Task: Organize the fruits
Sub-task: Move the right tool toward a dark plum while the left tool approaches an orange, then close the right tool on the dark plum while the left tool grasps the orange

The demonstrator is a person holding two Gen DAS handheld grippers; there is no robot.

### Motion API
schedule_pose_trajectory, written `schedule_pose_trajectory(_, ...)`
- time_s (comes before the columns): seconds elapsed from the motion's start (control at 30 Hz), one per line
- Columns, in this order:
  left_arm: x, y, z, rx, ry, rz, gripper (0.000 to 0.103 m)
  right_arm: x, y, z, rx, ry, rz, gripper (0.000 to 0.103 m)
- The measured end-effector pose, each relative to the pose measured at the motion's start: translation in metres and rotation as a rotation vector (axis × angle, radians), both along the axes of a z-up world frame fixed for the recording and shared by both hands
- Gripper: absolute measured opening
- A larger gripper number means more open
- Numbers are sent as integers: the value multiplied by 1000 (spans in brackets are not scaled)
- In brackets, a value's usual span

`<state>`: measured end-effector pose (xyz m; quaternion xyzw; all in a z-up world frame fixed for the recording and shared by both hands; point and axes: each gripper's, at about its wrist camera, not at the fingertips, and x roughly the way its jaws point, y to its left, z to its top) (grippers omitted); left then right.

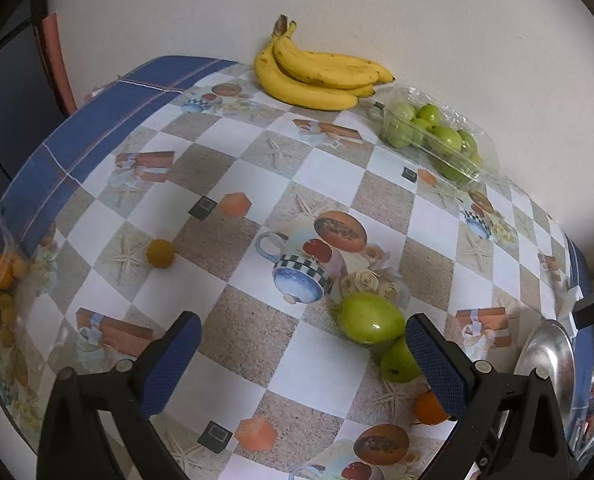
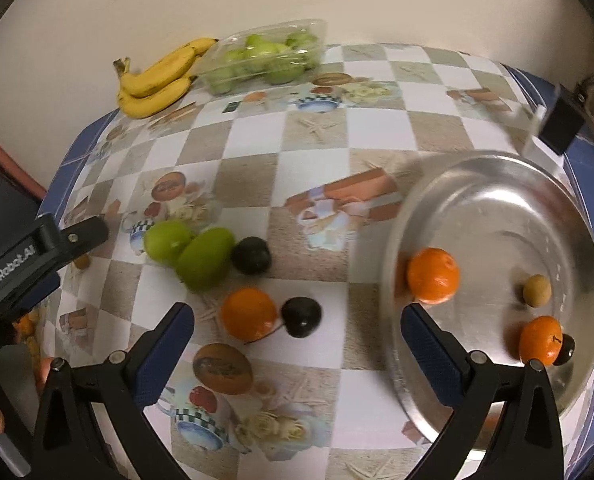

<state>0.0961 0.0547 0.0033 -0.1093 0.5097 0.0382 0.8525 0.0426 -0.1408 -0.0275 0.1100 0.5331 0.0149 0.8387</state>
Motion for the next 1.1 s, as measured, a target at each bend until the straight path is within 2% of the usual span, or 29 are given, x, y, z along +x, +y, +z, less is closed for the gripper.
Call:
schedule_pose_trajectory(0.1,0,-4,-3,-30,18,-32,103,2,5,1,-11,1,21,100)
schedule_pose_trajectory(0.2,1,-10,-5,-68,37,-50,103,3,5,-2,-4,17,28,81)
schedule_pose_trajectory(0.37,1,-25,-11,-131,63,-113,103,3,-1,-9,3,46,23,63)
schedule_pose_trajectory(0.47,1,-34,-21,-176,110,-145,100,3,-4,-13,16,60,19,52)
schedule_pose_trajectory(0.57,0,-43,-27,-187,139,-165,89,4,-7,-17,18,76,17,48)
schedule_pose_trajectory(0.73,-1,-54,-35,-246,179,-187,82,6,-10,-26,26,98,8,41)
schedule_pose_trajectory(1.1,-4,-78,-47,-305,221,-239,71,8,-12,-34,63,110,0,34)
